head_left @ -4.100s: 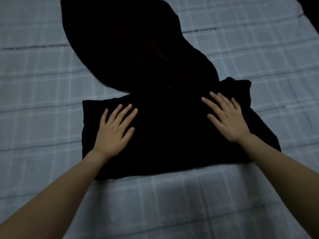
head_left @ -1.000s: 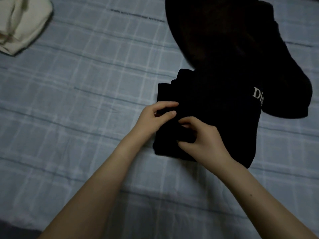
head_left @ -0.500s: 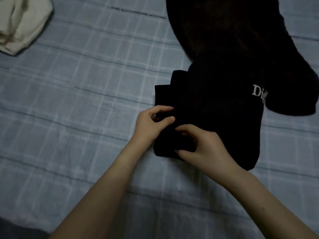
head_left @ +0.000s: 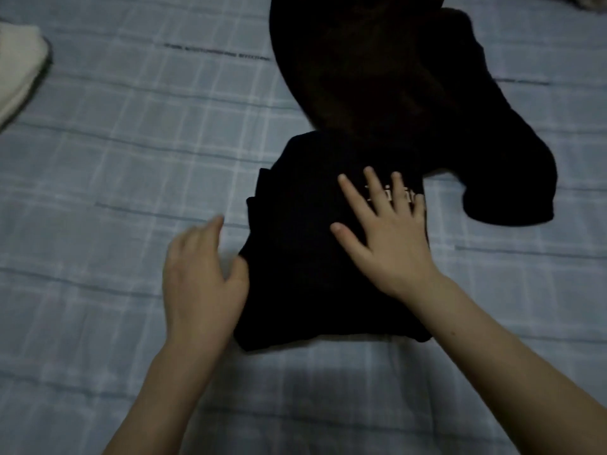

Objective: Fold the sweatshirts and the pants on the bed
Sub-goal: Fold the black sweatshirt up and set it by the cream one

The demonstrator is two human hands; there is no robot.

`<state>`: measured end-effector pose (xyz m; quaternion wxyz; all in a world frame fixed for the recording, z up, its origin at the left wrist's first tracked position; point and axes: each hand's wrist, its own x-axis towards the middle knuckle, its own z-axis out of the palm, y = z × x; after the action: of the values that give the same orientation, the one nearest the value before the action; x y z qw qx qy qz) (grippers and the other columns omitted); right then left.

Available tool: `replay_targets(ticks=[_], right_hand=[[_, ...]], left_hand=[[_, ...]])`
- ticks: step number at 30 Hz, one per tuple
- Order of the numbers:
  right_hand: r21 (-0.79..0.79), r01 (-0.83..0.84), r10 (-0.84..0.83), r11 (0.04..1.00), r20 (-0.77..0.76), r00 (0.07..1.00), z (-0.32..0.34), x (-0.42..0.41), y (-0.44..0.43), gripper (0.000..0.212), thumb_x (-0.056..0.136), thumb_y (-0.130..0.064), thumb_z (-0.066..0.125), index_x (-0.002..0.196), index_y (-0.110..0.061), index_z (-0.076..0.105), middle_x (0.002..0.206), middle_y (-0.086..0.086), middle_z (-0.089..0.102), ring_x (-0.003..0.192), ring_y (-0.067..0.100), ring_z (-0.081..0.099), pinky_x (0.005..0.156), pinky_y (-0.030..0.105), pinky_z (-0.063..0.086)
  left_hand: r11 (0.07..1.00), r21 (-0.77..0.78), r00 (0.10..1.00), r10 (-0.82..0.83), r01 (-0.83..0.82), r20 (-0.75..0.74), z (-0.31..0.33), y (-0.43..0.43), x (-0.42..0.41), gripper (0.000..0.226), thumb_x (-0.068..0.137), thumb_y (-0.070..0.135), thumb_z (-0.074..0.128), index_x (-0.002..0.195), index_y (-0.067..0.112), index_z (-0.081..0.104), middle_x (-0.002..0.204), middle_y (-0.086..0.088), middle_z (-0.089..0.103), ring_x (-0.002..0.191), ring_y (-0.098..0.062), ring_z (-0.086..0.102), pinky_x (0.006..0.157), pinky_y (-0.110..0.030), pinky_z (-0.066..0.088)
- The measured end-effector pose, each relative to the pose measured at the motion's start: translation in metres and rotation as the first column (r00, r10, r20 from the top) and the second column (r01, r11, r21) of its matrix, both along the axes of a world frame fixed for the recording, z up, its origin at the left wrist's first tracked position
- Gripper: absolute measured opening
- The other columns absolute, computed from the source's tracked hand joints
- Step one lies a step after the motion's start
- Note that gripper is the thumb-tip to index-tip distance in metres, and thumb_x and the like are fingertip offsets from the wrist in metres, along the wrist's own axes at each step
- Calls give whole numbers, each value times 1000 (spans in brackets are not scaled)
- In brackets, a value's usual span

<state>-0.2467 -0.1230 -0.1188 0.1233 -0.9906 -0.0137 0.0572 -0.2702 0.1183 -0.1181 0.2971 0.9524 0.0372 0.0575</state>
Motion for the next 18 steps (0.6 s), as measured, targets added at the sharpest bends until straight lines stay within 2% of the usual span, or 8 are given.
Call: replay_targets(ticks=[1,2,4,6,7,12,15,18], right_hand=[[-22,-17,16,1000,-27,1000,-3,0,0,71,91,-69,14,156,-43,5,167,3,6,151,36,-2,117,64,4],[-38,-28,27,999,-46,999,-6,-1,0,72,91,-69,13,156,-41,3,167,3,5,151,37,-2,117,65,4],[-58,-45,42,997,-53,998,-9,-5,-1,73,92,-68,12,157,-39,0,167,4,3,152,37,-3,117,64,3],[-53,-58,54,997,-75,996,-9,-6,-3,71,94,-65,14,157,-37,-2,167,3,0,152,35,-5,118,62,1],[-41,-63,59,997,-78,995,-10,-8,-5,70,95,-63,15,157,-37,-2,167,2,-1,152,33,-6,119,61,0],[178,26,-32,984,28,999,-32,-13,-13,62,100,-45,26,158,-32,9,166,-8,8,153,18,-5,122,52,1],[188,97,-107,977,40,993,-54,4,-10,64,97,-43,34,157,-32,16,164,-10,19,153,19,7,122,51,7],[164,135,-138,977,9,990,-57,18,-9,64,95,-44,36,156,-35,18,161,-9,26,151,21,16,120,50,11]], left_hand=[[986,113,984,-138,125,115,3,-13,8,52,91,21,51,143,15,44,143,-7,51,136,-29,41,112,-41,30],[949,181,947,-287,260,144,6,-31,17,56,94,26,43,149,15,36,153,-6,40,144,-28,31,116,-43,22],[860,255,885,-464,442,30,0,-69,32,58,100,38,26,155,18,25,163,0,21,151,-23,13,122,-44,10],[840,247,875,-470,484,-116,-16,-86,38,61,100,44,14,156,20,17,164,5,10,152,-17,2,123,-45,6],[852,229,882,-451,471,-135,-26,-87,37,60,100,43,13,156,21,15,164,6,8,152,-15,0,123,-44,6],[872,159,885,-466,463,-18,-68,-83,37,55,103,33,22,157,23,16,164,8,12,152,-14,6,123,-38,3],[885,163,895,-445,437,15,-94,-84,53,58,99,29,26,155,20,18,162,7,16,152,-15,10,123,-38,5],[879,160,892,-452,449,-17,-96,-86,62,59,97,27,29,155,18,21,161,5,18,151,-16,11,123,-39,7]])
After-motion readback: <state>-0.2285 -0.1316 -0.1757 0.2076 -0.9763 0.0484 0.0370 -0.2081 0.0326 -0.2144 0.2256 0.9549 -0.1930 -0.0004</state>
